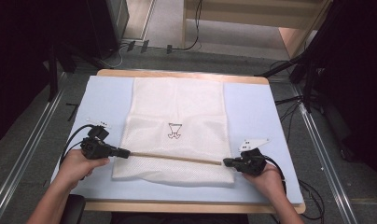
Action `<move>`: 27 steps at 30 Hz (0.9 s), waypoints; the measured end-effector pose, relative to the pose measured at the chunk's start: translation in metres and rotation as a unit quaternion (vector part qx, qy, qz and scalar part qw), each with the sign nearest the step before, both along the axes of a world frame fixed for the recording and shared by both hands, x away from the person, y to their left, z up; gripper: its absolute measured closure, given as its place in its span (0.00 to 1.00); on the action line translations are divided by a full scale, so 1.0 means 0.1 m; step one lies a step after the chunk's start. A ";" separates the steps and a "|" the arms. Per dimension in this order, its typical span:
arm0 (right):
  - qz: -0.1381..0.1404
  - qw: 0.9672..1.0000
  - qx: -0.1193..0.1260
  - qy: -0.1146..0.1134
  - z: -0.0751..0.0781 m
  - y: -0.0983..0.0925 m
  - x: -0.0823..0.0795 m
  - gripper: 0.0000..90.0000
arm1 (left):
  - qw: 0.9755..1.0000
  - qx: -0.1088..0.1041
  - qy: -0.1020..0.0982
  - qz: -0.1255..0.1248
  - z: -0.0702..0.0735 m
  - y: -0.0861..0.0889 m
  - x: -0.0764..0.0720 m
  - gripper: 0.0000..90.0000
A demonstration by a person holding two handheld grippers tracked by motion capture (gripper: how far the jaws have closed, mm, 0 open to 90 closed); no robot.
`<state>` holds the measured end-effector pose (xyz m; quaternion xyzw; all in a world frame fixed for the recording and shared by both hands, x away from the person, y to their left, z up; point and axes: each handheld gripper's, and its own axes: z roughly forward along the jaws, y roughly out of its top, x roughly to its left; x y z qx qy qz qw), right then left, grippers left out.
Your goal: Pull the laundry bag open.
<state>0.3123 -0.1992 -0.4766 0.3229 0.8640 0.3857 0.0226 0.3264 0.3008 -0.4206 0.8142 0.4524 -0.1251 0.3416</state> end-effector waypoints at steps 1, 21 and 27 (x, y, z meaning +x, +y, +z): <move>0.000 1.000 0.001 0.000 0.00 0.00 0.00 1.00 | 1.000 -0.001 0.000 0.004 0.00 0.00 -0.01 0.99; 0.004 1.000 0.003 0.008 0.00 -0.01 0.02 1.00 | 0.999 0.009 0.003 0.040 0.02 0.24 -0.06 0.99; 0.004 1.000 0.006 0.008 -0.01 -0.01 0.03 1.00 | 0.998 0.006 0.000 0.055 0.00 0.34 -0.06 0.99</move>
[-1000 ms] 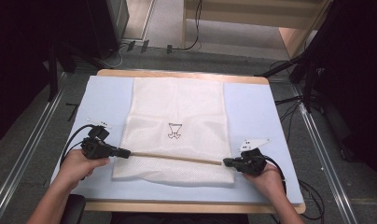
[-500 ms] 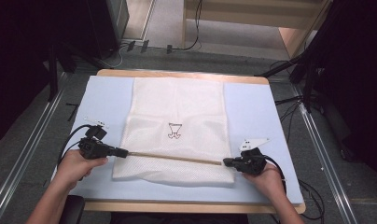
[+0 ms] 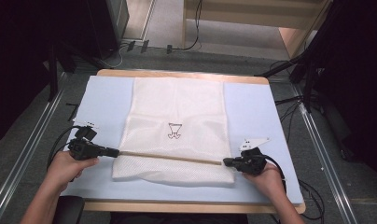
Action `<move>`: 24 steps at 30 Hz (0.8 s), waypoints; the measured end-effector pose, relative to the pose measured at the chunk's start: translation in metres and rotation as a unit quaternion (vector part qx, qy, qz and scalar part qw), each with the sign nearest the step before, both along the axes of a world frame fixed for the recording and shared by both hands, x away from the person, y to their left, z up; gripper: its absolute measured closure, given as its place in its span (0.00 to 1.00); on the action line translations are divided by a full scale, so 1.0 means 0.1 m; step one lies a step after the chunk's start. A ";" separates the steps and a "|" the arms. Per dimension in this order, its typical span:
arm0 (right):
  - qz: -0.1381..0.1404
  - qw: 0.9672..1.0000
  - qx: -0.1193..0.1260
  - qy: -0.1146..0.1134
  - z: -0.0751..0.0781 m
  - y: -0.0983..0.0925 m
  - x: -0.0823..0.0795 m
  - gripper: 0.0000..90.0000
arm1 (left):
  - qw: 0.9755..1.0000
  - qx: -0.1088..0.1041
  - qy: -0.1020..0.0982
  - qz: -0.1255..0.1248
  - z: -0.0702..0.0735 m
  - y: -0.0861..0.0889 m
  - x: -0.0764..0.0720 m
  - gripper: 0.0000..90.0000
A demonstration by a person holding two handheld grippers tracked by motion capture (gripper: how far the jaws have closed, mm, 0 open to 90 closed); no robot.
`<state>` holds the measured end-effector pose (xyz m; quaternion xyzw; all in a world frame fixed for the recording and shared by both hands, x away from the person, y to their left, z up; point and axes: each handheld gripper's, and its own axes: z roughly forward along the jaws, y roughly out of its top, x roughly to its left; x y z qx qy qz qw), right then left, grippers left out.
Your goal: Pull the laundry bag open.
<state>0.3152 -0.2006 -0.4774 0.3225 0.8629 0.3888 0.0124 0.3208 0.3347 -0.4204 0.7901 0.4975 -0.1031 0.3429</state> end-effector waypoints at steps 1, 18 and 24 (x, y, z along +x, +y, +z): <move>0.000 1.000 0.000 0.000 0.00 0.00 0.00 1.00 | 1.000 -0.002 0.000 0.003 -0.01 0.02 0.00 0.99; 0.000 1.000 0.000 0.005 0.00 0.00 0.01 1.00 | 1.000 0.004 -0.001 0.021 -0.03 0.18 -0.03 0.99; 0.003 1.000 0.000 0.007 0.00 0.00 0.02 1.00 | 1.000 0.003 0.004 0.022 -0.06 0.19 -0.03 0.99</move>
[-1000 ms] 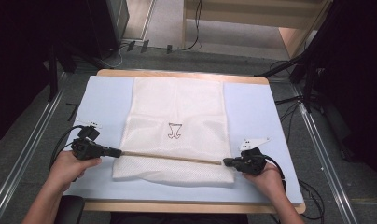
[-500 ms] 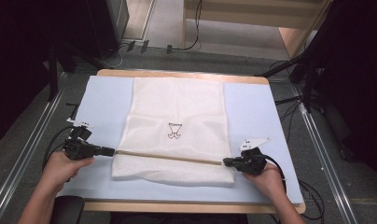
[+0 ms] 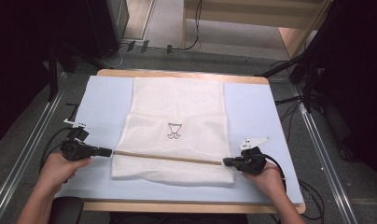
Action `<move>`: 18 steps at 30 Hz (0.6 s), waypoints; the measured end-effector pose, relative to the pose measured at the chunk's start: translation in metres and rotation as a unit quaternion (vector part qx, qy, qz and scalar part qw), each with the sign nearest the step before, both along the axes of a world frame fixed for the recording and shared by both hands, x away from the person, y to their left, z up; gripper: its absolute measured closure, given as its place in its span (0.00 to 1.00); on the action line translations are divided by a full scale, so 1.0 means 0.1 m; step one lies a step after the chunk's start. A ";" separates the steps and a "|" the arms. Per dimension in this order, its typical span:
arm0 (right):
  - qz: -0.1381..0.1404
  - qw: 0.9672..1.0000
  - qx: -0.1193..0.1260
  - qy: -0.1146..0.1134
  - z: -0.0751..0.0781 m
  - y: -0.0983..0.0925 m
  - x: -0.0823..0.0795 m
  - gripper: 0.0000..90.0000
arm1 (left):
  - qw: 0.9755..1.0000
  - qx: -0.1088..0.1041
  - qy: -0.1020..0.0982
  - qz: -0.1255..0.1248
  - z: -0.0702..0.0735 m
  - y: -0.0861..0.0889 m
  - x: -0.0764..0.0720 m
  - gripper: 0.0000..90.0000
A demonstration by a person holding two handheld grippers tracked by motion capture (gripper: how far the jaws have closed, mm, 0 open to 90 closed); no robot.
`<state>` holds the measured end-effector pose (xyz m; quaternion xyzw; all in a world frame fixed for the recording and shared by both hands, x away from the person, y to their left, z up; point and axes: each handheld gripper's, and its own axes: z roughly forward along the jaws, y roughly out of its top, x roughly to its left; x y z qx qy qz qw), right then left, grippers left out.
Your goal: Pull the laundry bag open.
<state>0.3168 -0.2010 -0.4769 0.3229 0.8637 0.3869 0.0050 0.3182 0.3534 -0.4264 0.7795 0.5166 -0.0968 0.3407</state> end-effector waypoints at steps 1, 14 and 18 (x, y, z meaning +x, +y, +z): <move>0.001 1.000 0.000 0.000 0.00 0.00 0.00 1.00 | 1.000 -0.002 0.000 0.000 0.00 0.00 0.00 0.98; 0.014 1.000 -0.006 0.006 0.05 0.01 0.04 0.94 | 0.999 0.005 -0.028 -0.031 -0.02 -0.05 -0.03 0.88; 0.003 1.000 0.010 0.003 0.09 -0.02 0.06 0.88 | 0.998 0.003 -0.041 -0.042 0.00 -0.10 -0.03 0.76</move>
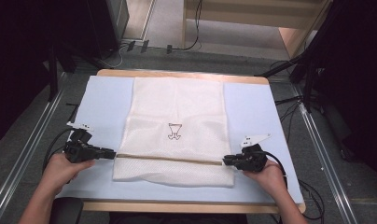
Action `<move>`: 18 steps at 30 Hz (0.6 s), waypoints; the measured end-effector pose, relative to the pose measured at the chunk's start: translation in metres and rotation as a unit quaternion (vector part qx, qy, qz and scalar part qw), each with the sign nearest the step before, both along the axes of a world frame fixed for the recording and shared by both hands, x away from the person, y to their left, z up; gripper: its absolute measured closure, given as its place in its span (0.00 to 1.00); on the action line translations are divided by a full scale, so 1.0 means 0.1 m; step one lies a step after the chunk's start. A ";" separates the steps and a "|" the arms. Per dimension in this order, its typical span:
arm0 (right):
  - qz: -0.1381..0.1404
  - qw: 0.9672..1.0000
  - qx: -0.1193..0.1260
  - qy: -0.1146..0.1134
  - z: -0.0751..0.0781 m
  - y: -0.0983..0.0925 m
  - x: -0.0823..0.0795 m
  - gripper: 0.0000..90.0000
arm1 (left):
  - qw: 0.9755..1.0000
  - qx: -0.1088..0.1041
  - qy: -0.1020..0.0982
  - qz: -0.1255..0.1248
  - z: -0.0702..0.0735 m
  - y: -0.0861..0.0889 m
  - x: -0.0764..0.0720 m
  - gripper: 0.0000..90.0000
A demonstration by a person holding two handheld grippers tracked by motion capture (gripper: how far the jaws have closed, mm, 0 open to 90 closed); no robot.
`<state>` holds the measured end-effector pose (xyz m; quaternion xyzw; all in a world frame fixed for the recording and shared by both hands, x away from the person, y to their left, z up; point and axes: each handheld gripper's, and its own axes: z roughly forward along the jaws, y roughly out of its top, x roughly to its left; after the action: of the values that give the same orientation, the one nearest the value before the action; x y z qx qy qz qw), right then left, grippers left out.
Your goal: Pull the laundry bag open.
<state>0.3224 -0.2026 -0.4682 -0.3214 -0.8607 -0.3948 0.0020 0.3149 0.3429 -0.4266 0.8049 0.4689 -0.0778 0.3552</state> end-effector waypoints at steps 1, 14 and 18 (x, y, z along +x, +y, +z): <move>-0.001 1.000 0.001 0.000 0.01 0.00 0.00 0.87 | 1.000 0.000 -0.005 -0.001 0.01 -0.02 0.00 0.72; -0.032 0.999 0.024 -0.015 0.12 -0.05 0.02 0.68 | 0.997 0.011 -0.069 0.010 0.05 -0.10 0.04 0.49; -0.047 0.998 0.025 -0.021 0.14 -0.11 0.04 0.68 | 0.996 0.023 -0.085 0.031 0.06 -0.06 0.05 0.43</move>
<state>0.3261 -0.2132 -0.4540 -0.3534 -0.8341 -0.4226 -0.0266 0.3204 0.3368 -0.4205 0.8018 0.4628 0.0128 0.3778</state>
